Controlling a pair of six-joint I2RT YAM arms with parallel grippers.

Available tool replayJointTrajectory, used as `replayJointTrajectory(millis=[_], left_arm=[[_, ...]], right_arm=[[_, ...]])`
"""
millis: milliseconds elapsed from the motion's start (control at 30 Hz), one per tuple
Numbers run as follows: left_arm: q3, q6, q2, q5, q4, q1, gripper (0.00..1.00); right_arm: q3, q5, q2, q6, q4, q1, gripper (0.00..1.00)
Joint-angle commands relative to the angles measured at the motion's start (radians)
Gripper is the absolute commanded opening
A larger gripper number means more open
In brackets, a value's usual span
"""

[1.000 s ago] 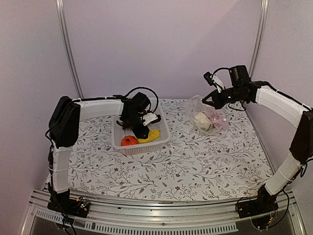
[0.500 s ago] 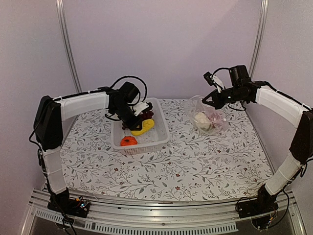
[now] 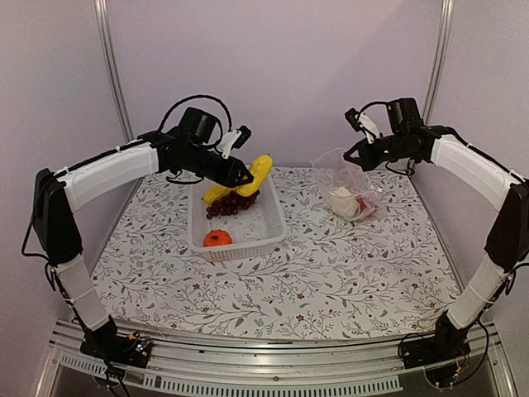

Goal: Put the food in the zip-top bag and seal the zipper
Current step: Place the fake fruit in the zipper food storage bag.

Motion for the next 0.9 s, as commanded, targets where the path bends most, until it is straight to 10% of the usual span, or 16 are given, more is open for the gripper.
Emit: replayJointTrajectory(millis=[0,867], left_arm=[[-0.015,-0.165,-0.06,0.106,0.196,-0.052,0.21],[0.168,-1.022,0.284,0.344,0.903,-0.211,0.11]], right_arm=[[0.123,0.157,0.052,-0.01,-0.041,-0.006,0.0],[0.313,0.114,0.134,0.056,-0.139,-0.005,0.0]])
